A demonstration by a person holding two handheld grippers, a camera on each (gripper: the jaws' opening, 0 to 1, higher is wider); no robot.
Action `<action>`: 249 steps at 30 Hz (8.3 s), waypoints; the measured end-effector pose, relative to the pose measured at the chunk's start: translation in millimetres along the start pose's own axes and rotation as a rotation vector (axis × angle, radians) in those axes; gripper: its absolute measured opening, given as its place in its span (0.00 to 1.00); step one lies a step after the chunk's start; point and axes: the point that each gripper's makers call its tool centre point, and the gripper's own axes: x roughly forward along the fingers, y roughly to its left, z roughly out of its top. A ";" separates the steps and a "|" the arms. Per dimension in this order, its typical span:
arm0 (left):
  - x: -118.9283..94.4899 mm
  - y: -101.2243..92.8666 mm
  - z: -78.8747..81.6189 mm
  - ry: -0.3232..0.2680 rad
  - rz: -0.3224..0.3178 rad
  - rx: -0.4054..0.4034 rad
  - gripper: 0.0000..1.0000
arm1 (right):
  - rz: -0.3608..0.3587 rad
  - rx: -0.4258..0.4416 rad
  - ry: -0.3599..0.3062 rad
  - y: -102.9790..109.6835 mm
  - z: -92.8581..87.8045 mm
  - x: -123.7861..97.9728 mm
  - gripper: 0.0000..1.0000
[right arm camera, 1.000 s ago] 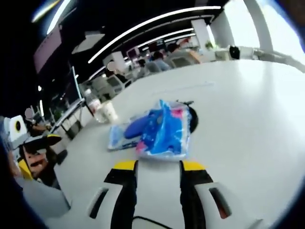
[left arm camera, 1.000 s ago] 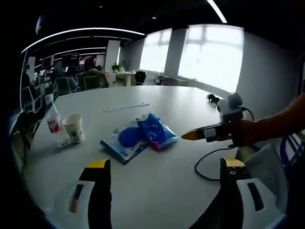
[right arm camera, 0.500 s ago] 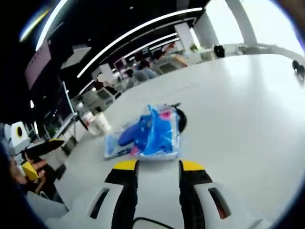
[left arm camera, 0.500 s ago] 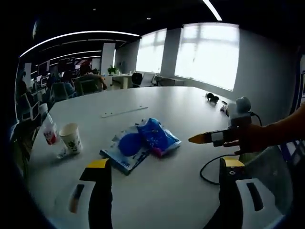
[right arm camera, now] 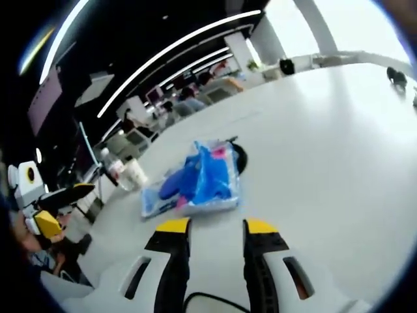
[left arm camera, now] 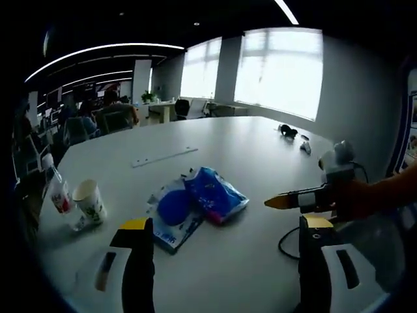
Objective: Arrange the tabletop items into an orderly group along one side of the table until the central work area is clear of visible clutter.
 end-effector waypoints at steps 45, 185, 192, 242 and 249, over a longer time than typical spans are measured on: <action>69.6 48.9 22.3 0.065 -0.028 0.030 0.90 | 0.012 0.129 -0.011 29.1 -23.9 12.0 0.26; 199.7 48.6 15.1 0.238 -0.281 0.488 0.15 | -0.111 0.569 -0.060 24.2 -8.7 65.5 0.08; 195.2 53.4 10.3 0.257 -0.247 0.534 0.04 | -0.120 0.547 -0.053 22.2 -7.2 60.1 0.01; 166.9 -51.7 -32.7 0.287 -0.331 0.370 0.02 | -0.347 0.520 -0.127 -66.5 -4.3 -49.2 0.00; 170.8 -72.5 -35.7 0.293 -0.343 0.343 0.01 | -0.375 0.532 -0.164 -81.0 3.0 -66.8 0.00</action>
